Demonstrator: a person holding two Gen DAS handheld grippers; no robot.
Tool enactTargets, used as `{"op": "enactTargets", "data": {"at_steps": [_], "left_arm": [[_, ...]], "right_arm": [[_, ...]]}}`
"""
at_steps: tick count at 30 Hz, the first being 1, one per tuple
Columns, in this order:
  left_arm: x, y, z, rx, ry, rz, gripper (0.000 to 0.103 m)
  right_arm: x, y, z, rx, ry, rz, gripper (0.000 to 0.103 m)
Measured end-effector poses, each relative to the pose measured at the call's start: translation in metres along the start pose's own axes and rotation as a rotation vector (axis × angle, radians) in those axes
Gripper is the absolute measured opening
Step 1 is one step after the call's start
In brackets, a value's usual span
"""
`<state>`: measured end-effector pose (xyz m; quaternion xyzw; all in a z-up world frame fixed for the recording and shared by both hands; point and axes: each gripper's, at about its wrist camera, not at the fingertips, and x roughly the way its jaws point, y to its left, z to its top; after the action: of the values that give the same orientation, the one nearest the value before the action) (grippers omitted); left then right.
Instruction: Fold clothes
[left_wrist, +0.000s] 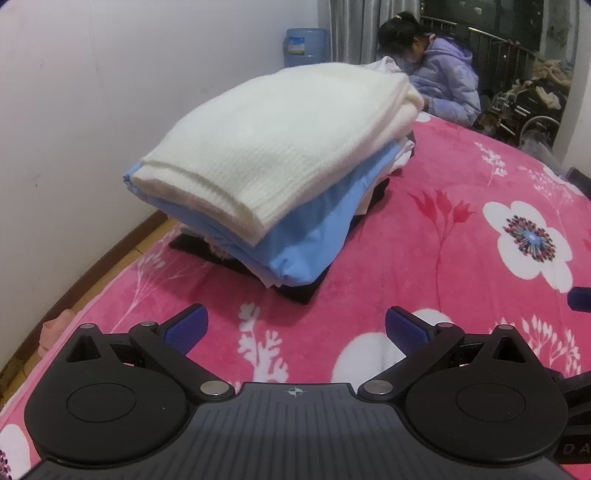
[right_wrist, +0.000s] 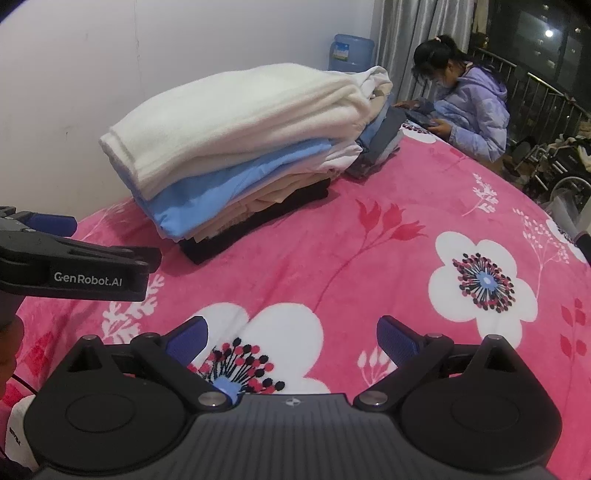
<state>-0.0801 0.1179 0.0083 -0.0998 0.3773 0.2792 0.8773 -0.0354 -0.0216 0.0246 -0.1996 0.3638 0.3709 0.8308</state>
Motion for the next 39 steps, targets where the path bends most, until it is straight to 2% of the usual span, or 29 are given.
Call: {"op": "enactTargets", "data": {"at_steps": [39], "left_arm": [[0.0013,0.0024,-0.0012,-0.005,0.02,-0.009,0.103]], "right_arm": [[0.0008,0.0043,-0.0003,-0.019,0.017,-0.02,0.1]]}}
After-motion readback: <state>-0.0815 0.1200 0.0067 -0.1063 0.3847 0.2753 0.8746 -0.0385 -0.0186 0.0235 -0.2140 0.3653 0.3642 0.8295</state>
